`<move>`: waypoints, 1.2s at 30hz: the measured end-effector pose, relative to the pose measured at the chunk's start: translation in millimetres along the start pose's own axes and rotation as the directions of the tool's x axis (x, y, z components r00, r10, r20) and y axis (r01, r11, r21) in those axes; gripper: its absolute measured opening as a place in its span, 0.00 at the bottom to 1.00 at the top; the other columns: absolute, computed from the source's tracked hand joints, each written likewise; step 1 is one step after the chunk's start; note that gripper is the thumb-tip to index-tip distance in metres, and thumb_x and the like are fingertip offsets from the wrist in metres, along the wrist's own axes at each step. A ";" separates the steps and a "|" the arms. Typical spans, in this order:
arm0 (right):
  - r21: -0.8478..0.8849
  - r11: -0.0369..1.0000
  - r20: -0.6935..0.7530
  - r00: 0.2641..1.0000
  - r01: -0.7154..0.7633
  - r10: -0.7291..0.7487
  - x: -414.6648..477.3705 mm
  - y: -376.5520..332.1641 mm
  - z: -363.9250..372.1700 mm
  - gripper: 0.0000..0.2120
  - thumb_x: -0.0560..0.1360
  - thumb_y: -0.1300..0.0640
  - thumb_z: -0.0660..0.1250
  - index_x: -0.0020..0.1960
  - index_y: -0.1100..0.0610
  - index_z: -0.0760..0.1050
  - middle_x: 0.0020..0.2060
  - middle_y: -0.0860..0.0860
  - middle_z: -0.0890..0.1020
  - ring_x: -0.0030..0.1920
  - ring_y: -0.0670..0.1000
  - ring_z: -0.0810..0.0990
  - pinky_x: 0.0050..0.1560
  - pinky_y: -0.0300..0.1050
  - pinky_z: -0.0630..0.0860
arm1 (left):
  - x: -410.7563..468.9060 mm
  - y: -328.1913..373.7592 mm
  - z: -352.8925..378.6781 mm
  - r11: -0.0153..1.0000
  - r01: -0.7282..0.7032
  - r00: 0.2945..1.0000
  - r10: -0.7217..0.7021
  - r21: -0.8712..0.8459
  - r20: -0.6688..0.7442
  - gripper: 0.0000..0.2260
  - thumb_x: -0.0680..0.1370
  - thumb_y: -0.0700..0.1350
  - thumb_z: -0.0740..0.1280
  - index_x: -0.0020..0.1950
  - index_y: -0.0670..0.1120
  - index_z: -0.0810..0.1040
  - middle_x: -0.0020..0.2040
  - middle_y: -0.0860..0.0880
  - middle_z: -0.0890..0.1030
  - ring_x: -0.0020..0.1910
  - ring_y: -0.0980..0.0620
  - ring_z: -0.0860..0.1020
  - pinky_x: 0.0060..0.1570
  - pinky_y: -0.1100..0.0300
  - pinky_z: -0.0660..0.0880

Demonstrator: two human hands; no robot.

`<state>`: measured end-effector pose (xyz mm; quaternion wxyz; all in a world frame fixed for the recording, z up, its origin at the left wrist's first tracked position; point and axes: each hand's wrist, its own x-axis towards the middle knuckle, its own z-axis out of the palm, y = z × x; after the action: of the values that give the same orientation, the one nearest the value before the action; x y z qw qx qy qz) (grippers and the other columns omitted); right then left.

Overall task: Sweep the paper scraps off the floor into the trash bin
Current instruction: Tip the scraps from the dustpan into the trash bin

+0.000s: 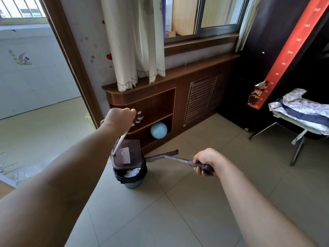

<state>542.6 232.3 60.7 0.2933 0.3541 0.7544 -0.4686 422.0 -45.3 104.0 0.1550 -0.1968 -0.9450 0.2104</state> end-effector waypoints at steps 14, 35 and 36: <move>0.011 0.997 -0.002 0.997 0.077 -0.077 -26.8 -3.9 -35.1 0.09 0.77 0.64 0.58 0.40 0.64 0.73 0.29 0.56 0.75 0.15 0.46 0.71 0.16 0.31 0.65 | 12.6 19.4 5.3 0.997 0.001 0.999 -0.004 0.072 0.040 0.07 0.78 0.47 0.68 0.51 0.47 0.72 0.41 0.53 0.79 0.36 0.51 0.83 0.30 0.61 0.73; 0.321 0.946 0.092 0.992 0.051 -0.084 0.2 -21.9 -22.5 0.09 0.78 0.62 0.53 0.41 0.63 0.67 0.25 0.54 0.70 0.14 0.45 0.67 0.15 0.30 0.63 | 37.3 10.0 -78.6 0.996 -0.016 0.997 0.023 0.092 -0.076 0.11 0.80 0.51 0.64 0.57 0.46 0.73 0.53 0.50 0.81 0.52 0.48 0.82 0.39 0.59 0.67; 0.356 0.934 0.110 0.991 0.031 -0.074 1.6 -21.4 -23.5 0.09 0.78 0.62 0.54 0.41 0.63 0.66 0.24 0.54 0.69 0.14 0.45 0.67 0.15 0.30 0.63 | 40.7 10.9 -81.2 0.996 -0.019 0.997 0.026 0.092 -0.077 0.11 0.80 0.51 0.64 0.57 0.46 0.73 0.54 0.50 0.81 0.52 0.48 0.82 0.39 0.59 0.67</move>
<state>521.8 247.5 79.3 0.2575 0.3516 0.6479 -0.6247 420.2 8.9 177.6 0.1981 -0.2080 -0.9254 0.2472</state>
